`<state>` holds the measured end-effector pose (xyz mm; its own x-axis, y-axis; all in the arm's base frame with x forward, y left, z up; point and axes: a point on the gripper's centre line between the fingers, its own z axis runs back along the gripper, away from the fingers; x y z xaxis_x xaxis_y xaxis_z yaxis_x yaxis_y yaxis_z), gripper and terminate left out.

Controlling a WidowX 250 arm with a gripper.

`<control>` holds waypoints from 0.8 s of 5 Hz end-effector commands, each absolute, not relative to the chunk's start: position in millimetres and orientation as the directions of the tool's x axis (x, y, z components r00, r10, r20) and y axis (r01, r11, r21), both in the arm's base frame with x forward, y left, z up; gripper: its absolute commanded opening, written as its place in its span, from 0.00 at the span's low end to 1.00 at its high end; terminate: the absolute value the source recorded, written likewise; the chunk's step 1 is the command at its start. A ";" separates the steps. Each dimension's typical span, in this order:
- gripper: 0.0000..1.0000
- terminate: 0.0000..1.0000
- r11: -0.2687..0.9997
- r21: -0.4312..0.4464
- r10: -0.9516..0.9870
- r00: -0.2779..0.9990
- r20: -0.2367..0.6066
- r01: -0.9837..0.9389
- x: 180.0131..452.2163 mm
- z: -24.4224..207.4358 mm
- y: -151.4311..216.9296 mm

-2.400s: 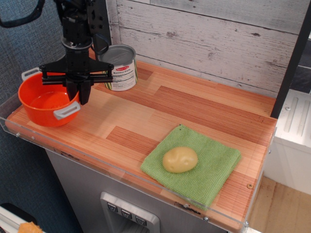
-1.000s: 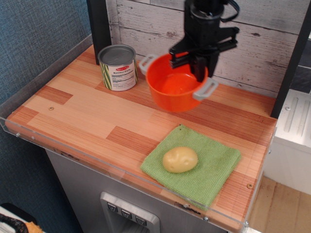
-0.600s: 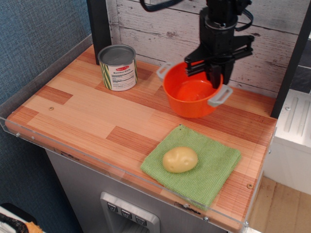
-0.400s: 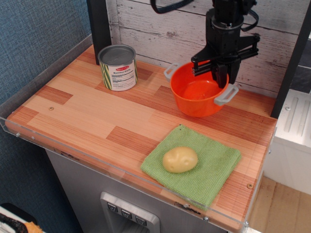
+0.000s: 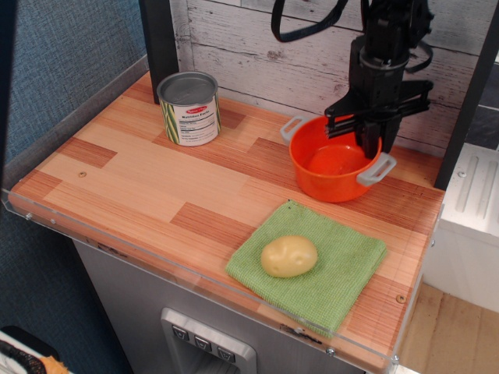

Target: Place the red pot behind the green towel

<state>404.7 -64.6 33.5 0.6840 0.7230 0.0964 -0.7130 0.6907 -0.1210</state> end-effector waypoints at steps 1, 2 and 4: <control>1.00 0.00 0.716 -0.175 0.696 0.711 0.103 -0.676 419.7 46.8 -62.0; 1.00 0.00 0.734 -0.202 0.674 0.733 0.094 -0.649 422.3 52.3 -60.3; 1.00 0.00 0.698 -0.315 0.695 0.714 0.085 -0.643 418.2 87.2 -48.5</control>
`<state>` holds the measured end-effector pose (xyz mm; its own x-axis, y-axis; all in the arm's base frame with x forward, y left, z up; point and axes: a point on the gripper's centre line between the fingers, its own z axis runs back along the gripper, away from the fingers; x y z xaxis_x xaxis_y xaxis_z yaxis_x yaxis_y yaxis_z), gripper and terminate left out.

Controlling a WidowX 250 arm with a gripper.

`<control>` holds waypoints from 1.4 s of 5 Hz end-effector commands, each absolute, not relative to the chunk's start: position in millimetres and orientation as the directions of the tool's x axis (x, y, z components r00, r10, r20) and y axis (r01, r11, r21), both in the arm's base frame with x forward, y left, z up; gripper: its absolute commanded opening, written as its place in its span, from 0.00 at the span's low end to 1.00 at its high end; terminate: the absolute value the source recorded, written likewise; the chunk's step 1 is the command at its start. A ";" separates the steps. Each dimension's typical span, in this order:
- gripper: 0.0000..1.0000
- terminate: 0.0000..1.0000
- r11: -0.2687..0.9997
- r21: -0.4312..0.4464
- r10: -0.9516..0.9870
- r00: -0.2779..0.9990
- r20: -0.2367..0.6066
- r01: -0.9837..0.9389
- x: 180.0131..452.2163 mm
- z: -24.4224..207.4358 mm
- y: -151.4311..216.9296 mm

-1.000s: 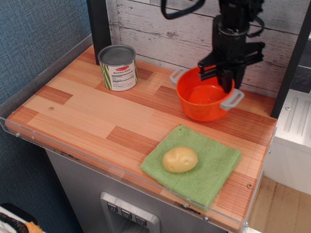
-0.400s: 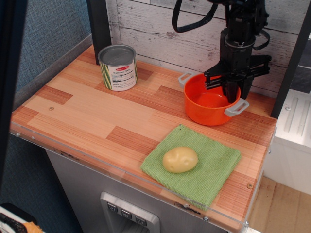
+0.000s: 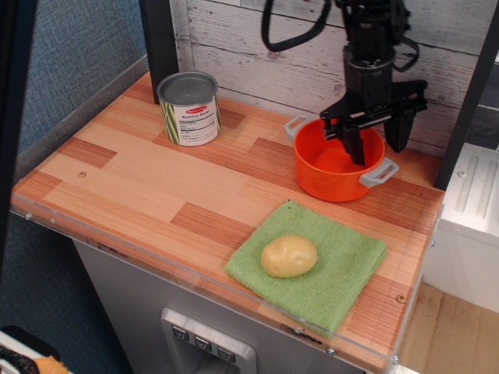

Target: Place the red pot behind the green towel

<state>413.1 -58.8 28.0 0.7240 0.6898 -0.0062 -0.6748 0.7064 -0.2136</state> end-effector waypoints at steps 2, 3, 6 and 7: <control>1.00 0.00 0.655 -0.336 0.737 0.671 0.083 -0.677 403.4 121.6 -33.4; 1.00 0.00 0.653 -0.161 0.757 0.628 0.181 -0.741 393.4 129.4 -7.4; 1.00 0.00 0.747 -0.024 0.635 0.702 0.322 -0.665 360.0 150.4 96.9; 1.00 0.00 0.698 0.011 0.674 0.661 0.329 -0.716 353.0 147.8 141.5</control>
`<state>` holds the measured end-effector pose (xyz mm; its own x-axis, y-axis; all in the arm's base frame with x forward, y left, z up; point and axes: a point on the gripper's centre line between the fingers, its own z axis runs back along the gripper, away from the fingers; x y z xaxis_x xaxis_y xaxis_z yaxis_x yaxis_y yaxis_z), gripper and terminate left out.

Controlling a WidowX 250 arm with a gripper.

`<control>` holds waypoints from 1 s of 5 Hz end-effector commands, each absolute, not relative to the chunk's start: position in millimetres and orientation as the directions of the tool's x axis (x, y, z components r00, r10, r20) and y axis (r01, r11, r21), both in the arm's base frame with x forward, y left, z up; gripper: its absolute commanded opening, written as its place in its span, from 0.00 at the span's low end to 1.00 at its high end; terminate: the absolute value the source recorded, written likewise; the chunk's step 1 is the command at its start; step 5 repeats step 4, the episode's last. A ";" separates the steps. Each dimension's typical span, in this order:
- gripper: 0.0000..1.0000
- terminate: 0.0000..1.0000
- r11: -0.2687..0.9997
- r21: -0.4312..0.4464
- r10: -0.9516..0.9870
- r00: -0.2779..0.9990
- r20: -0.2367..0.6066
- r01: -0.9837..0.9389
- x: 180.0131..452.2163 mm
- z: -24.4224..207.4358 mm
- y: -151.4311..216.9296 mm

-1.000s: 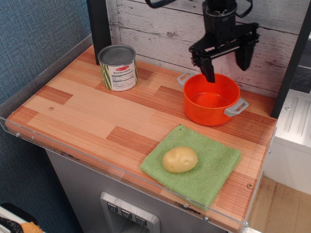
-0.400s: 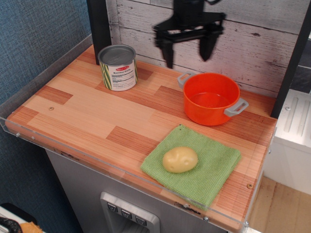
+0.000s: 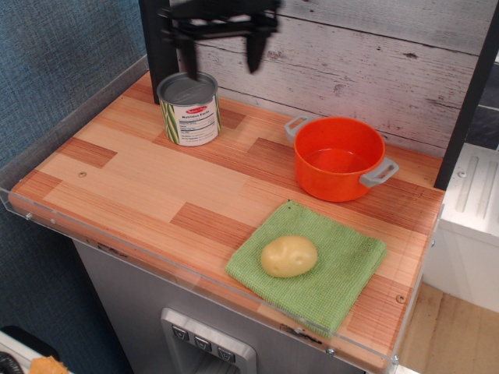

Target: Place the red pot behind the green towel

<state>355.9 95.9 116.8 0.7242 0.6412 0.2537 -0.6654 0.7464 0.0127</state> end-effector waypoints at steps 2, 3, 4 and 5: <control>1.00 0.00 0.676 0.031 0.690 0.647 0.326 -0.737 341.3 157.2 202.7; 1.00 0.00 0.676 0.031 0.690 0.647 0.326 -0.737 341.3 157.2 202.7; 1.00 1.00 0.676 0.031 0.690 0.647 0.326 -0.737 341.3 157.2 202.7; 1.00 1.00 0.676 0.031 0.690 0.647 0.326 -0.737 341.3 157.2 202.7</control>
